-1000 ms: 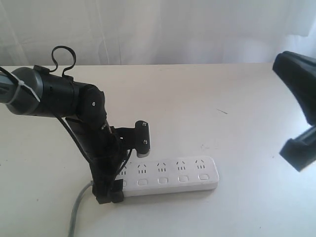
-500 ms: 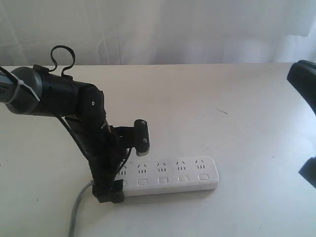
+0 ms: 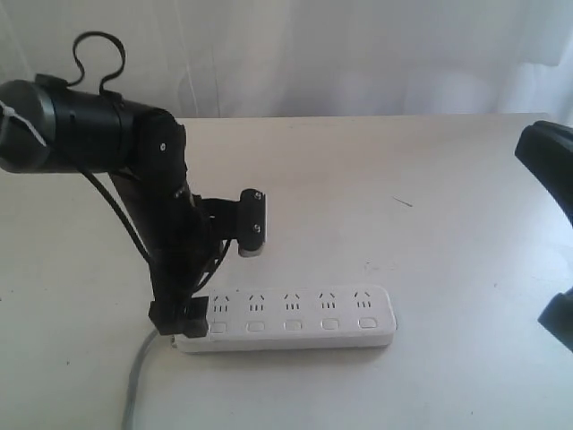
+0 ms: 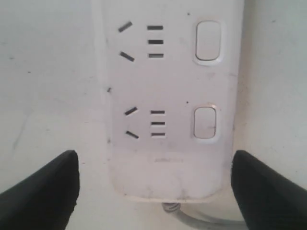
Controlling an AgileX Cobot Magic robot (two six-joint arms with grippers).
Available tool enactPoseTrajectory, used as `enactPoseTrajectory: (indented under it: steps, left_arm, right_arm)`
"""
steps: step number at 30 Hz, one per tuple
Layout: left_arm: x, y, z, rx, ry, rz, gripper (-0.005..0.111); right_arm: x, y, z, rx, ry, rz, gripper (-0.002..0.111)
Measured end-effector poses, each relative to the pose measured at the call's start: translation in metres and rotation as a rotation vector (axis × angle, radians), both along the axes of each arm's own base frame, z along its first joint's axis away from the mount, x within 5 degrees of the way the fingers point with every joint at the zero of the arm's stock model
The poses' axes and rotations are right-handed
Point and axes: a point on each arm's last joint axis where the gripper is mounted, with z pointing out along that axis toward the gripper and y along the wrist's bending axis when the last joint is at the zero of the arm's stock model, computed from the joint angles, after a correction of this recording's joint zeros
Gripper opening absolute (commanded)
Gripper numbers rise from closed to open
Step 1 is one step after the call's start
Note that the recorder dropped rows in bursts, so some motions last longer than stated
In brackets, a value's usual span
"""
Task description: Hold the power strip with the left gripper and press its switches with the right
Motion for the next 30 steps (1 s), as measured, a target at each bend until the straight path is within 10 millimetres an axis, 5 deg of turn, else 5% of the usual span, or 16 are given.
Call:
enactPoseTrajectory:
  steps: [7,12,14,15,30]
  left_arm:
    - [-0.010,0.002,0.049,-0.085,-0.076,0.013,0.076]
    - [-0.028,0.005,0.088,-0.201,-0.122,0.037,0.031]
    - [-0.035,0.006,0.101,-0.243,-0.135,0.046,0.004]
    - [-0.039,0.007,0.108,-0.264,-0.142,0.057,0.001]
    - [-0.089,0.026,0.175,-0.445,-0.223,0.083,0.000]
  right_arm:
    - [0.000,0.000,-0.003,-0.017,0.026,0.002,0.000]
    - [0.000,0.000,-0.006,-0.033,0.051,0.003,0.000]
    - [0.000,0.000,-0.007,-0.039,0.060,0.004,0.000]
    - [0.000,0.000,-0.008,-0.046,0.072,0.004,0.000]
    - [-0.001,0.001,-0.016,-0.089,0.149,0.009,0.000]
